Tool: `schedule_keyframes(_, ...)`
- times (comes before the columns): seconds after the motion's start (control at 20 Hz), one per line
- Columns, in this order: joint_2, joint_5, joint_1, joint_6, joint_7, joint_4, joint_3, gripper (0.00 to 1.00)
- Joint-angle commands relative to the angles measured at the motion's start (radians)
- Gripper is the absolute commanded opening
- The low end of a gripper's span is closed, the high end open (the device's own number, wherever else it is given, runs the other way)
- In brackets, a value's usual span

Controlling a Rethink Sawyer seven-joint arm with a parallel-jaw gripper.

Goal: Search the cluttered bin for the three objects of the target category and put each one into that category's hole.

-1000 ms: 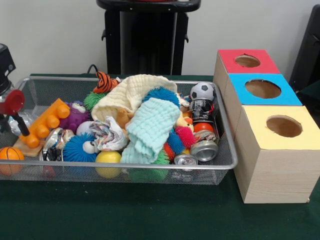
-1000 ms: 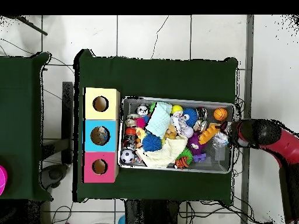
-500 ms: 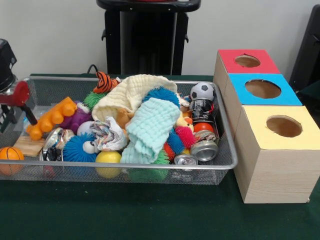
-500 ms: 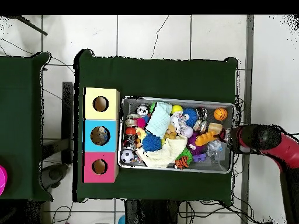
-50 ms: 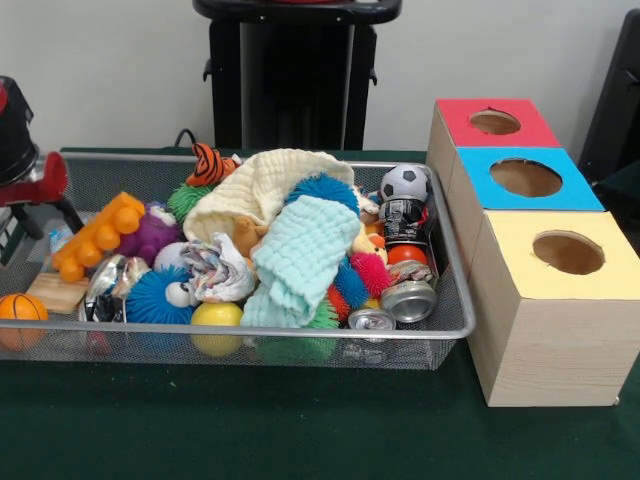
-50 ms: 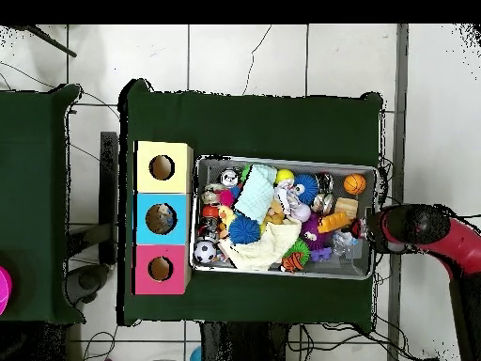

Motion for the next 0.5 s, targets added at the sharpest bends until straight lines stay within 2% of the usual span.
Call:
schedule_keyframes(0.05, 0.009, -0.077, 0.005, 0.071, -0.339, 0.017, 0.045, 1.0)
schedule_keyframes(0.3, -0.014, -0.074, 0.012, 0.049, -0.308, 0.051, 0.044, 1.0)
schedule_keyframes(0.5, -0.008, -0.088, 0.007, 0.024, -0.304, 0.044, 0.039, 1.0)
